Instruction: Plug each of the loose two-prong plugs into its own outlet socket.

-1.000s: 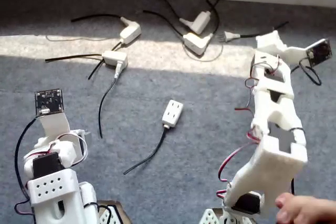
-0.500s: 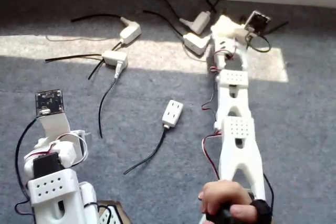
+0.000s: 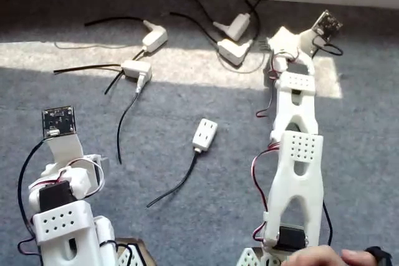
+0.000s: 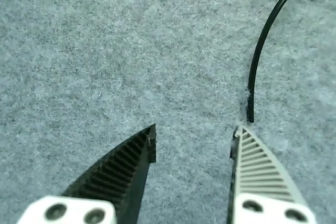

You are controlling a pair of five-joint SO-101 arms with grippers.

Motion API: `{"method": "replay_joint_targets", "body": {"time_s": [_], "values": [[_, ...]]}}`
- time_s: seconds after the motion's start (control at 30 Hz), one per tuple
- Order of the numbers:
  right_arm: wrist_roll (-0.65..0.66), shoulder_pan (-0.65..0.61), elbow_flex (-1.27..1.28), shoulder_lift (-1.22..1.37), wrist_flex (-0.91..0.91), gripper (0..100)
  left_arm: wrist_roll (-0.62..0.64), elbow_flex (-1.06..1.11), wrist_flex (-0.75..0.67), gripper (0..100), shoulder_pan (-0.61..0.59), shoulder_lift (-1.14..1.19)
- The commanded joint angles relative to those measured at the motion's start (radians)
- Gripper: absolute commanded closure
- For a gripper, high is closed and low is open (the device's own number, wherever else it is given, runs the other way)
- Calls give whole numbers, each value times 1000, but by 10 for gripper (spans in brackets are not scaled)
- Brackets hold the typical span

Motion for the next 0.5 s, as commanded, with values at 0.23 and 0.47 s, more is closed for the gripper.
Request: {"method": "replay_joint_targets", "body": {"time_s": [0.23,0.47], "values": [[5,30,5,-248,415,746,6,-5,-15,755,-10,-5],[35,41,13,-255,25,746,6,-5,-14,755,-10,-5]]}}
